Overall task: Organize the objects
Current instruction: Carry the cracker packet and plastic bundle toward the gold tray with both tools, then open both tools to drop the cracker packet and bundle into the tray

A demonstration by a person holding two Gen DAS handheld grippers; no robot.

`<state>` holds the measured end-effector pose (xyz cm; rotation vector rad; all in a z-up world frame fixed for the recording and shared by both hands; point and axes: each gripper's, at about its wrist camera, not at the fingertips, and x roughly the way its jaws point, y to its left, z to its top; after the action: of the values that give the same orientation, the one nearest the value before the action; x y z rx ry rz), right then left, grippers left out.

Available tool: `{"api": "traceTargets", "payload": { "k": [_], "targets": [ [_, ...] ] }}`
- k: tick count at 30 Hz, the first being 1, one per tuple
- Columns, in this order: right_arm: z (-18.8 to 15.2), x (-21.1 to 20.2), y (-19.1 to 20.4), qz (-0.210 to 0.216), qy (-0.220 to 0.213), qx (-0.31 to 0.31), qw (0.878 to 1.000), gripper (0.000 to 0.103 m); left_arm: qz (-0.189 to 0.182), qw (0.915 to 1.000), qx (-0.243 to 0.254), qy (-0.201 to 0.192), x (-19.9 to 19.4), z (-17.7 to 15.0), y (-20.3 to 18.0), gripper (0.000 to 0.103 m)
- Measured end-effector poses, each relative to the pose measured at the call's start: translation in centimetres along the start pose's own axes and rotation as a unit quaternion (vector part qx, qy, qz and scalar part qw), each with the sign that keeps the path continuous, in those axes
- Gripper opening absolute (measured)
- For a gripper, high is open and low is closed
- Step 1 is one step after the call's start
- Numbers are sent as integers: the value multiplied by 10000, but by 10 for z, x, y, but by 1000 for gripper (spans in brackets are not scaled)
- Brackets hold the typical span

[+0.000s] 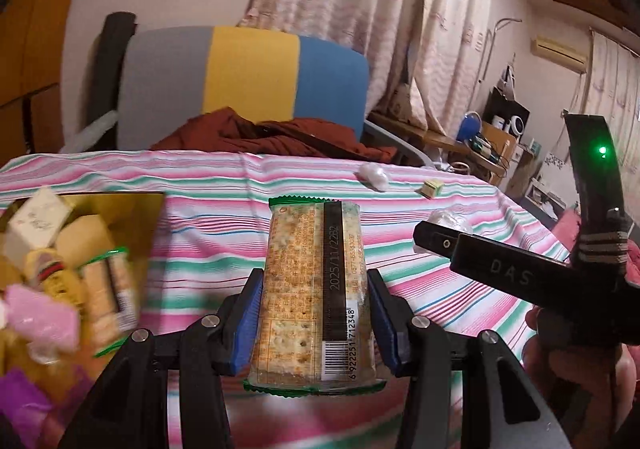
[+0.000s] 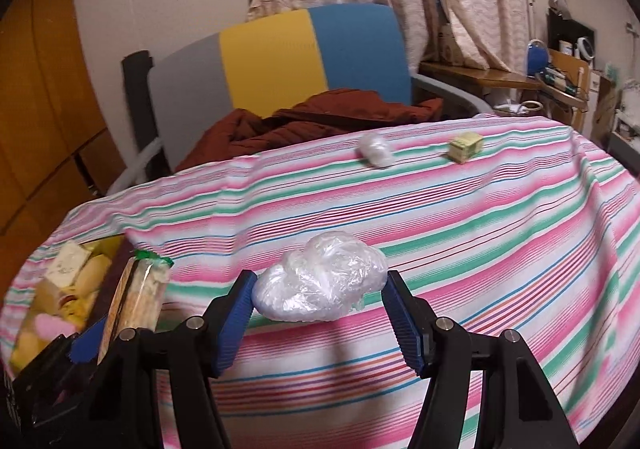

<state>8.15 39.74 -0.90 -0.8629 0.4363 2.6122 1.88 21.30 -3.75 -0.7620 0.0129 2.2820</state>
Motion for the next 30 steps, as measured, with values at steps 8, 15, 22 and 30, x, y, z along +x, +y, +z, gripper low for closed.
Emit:
{"api": "traceTargets", "payload": {
  "k": [8,15,22,30],
  "targets": [
    [-8,-11,62,619,26,-379,9974,65,304,9993,-222,-88,-44,-8,36,50],
    [-23,-10,115,1123,252,-733,9906,65,677,9964,-492,-137,-77,-16,74,50],
    [-34,-12,157,1601,446,-1037,9806,66,1169,9897,-779,-271,-103,-17,117,50],
    [-53,-12,206,2029,691,-1525,9648,67,1672,9774,-1253,-313,-118,-13,170,50]
  ]
}}
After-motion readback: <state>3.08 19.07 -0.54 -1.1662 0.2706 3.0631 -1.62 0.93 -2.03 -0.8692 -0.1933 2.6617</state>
